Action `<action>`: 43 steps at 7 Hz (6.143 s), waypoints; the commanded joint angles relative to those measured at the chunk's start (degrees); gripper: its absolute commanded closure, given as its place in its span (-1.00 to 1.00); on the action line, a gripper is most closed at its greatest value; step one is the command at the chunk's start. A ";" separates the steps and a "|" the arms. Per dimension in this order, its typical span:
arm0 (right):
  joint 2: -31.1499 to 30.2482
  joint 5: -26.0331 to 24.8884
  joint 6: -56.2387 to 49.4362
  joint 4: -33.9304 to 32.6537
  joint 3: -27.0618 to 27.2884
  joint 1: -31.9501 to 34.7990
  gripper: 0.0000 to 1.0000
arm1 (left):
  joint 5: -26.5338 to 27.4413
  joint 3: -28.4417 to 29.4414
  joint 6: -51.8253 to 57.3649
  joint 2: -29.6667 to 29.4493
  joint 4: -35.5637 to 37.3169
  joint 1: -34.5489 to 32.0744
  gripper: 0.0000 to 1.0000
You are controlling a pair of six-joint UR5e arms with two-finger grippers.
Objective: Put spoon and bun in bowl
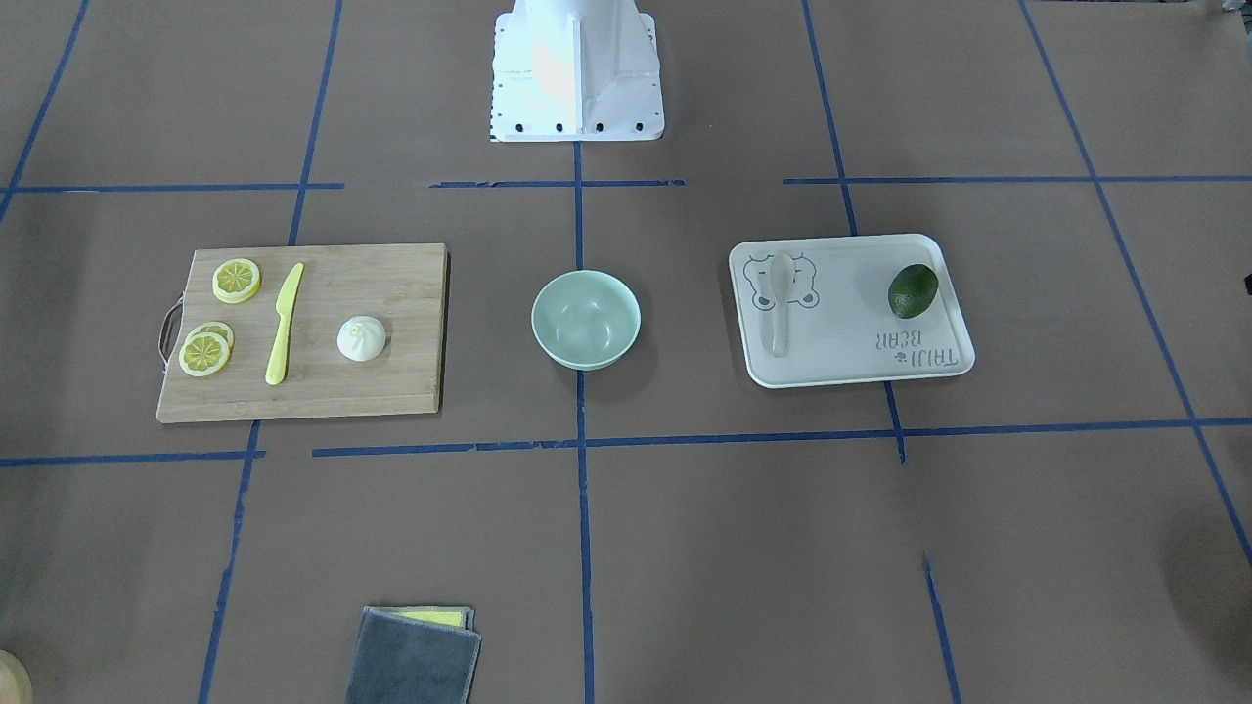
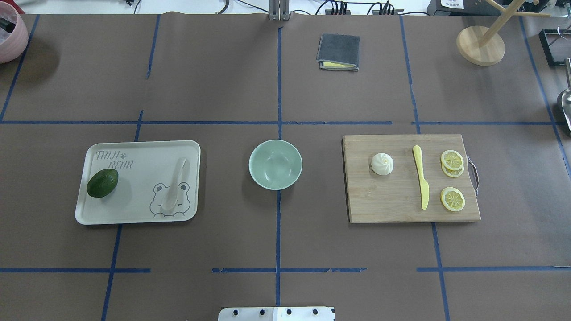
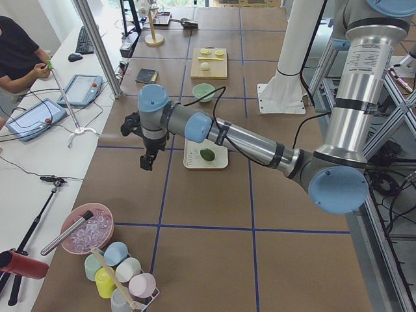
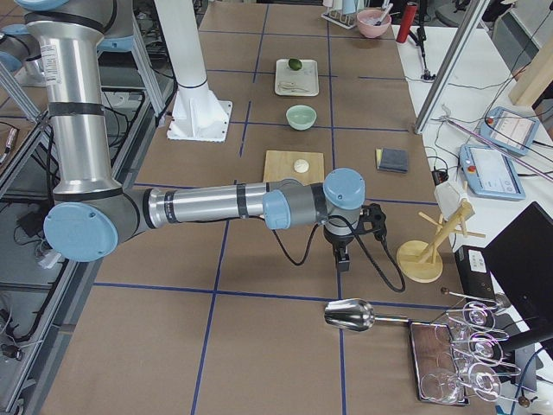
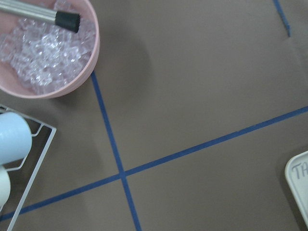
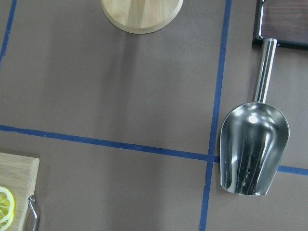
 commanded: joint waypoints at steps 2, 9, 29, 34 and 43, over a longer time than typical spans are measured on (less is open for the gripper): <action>0.52 0.48 3.11 0.11 1.44 -2.74 -1.00 | 4.86 -2.17 -32.95 -8.00 -5.39 17.82 -1.00; 1.39 0.32 36.68 7.67 11.62 -16.45 -1.00 | 25.27 2.02 -56.18 -8.79 -13.44 42.21 -0.96; 5.69 -11.71 52.08 7.58 17.26 -35.78 -1.00 | 25.12 -4.29 -57.15 -8.96 -3.78 42.85 1.00; 15.14 -30.53 60.09 7.67 8.70 -52.50 -1.00 | 22.57 -2.45 -75.20 -19.67 -5.17 38.53 1.00; 14.84 -29.93 59.03 6.96 6.10 -51.72 1.00 | 23.19 7.61 -89.54 -25.29 -18.40 42.39 1.00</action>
